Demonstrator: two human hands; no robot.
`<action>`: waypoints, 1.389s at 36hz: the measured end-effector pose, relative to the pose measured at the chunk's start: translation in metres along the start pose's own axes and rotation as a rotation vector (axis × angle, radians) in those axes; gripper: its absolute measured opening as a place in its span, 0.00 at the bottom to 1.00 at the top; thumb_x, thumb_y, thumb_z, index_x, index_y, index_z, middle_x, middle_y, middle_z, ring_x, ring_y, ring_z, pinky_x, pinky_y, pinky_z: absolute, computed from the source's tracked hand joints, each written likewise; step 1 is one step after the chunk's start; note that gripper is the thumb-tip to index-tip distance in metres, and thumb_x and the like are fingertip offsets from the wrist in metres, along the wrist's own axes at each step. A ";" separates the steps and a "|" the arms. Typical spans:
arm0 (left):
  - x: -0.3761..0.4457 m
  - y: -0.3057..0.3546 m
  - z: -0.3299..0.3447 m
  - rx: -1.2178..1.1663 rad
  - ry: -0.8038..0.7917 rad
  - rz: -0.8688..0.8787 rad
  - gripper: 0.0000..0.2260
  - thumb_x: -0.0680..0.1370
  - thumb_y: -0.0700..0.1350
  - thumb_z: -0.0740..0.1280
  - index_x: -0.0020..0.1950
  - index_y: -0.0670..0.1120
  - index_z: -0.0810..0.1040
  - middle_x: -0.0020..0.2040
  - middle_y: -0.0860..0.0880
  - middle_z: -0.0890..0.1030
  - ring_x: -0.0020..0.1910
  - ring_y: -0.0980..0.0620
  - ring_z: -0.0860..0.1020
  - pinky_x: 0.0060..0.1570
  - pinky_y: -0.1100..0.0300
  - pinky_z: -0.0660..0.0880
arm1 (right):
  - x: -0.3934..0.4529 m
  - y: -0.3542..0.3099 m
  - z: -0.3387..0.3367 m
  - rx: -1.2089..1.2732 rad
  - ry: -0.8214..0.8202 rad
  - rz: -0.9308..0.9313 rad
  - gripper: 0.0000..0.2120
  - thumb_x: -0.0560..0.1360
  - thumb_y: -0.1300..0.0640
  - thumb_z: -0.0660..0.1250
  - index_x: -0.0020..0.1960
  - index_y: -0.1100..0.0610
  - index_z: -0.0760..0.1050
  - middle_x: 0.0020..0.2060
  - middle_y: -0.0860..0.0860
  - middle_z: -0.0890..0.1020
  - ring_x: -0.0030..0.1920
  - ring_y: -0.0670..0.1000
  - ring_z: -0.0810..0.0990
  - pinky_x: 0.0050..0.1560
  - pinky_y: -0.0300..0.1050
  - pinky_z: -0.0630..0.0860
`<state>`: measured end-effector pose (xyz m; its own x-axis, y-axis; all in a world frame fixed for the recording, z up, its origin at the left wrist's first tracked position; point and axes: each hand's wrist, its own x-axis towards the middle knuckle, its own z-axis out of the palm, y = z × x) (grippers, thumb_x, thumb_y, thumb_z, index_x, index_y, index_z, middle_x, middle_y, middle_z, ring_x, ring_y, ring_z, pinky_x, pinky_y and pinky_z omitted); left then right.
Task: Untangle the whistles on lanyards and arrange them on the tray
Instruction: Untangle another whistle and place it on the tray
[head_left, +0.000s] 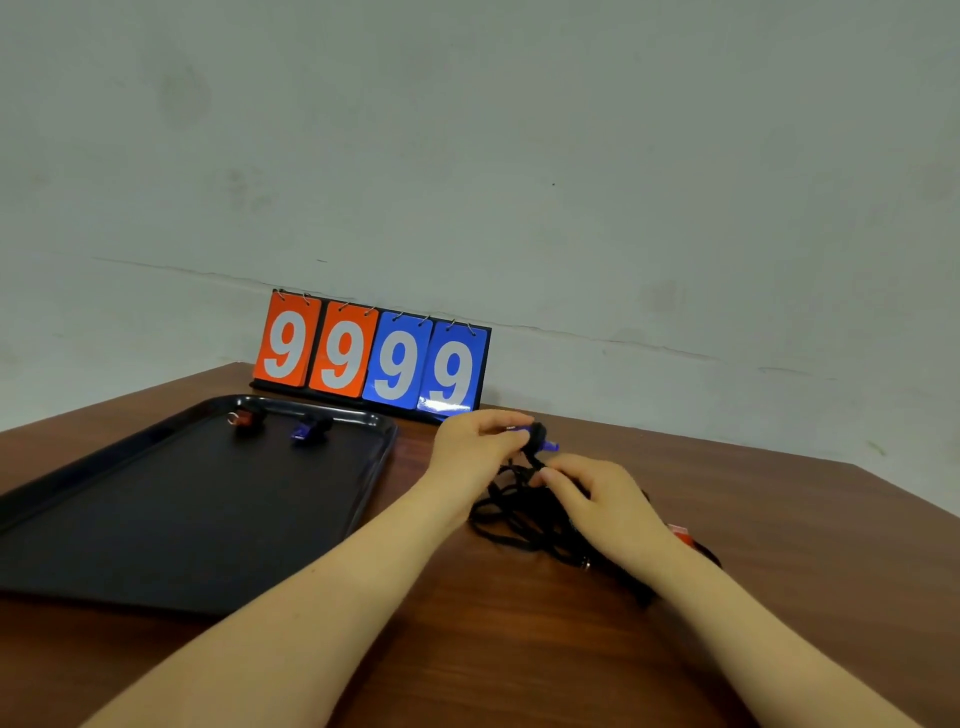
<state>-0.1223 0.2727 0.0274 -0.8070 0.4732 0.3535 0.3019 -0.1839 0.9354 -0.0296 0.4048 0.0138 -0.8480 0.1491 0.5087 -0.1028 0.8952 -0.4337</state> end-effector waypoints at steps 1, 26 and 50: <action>0.001 -0.001 -0.001 0.153 0.016 0.057 0.08 0.77 0.38 0.68 0.46 0.52 0.82 0.45 0.56 0.81 0.46 0.59 0.79 0.44 0.72 0.75 | 0.000 -0.001 0.000 -0.023 -0.012 -0.009 0.09 0.81 0.53 0.60 0.48 0.47 0.79 0.41 0.41 0.81 0.44 0.38 0.78 0.44 0.31 0.72; -0.004 0.007 -0.001 -0.191 -0.282 -0.206 0.09 0.77 0.34 0.66 0.54 0.41 0.82 0.50 0.44 0.84 0.50 0.51 0.83 0.52 0.62 0.79 | 0.004 0.003 -0.014 0.532 0.253 0.275 0.11 0.78 0.53 0.65 0.42 0.59 0.80 0.21 0.45 0.67 0.23 0.47 0.63 0.22 0.38 0.62; 0.000 0.003 0.001 -0.013 0.083 -0.034 0.07 0.76 0.39 0.69 0.46 0.51 0.82 0.49 0.49 0.83 0.49 0.53 0.81 0.51 0.61 0.79 | 0.000 -0.004 -0.006 -0.142 0.067 -0.048 0.07 0.80 0.56 0.62 0.51 0.50 0.79 0.33 0.39 0.76 0.37 0.39 0.75 0.38 0.31 0.68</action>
<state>-0.1207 0.2728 0.0301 -0.8562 0.4062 0.3192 0.2674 -0.1801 0.9466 -0.0257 0.4038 0.0200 -0.8067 0.1280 0.5769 -0.0638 0.9517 -0.3004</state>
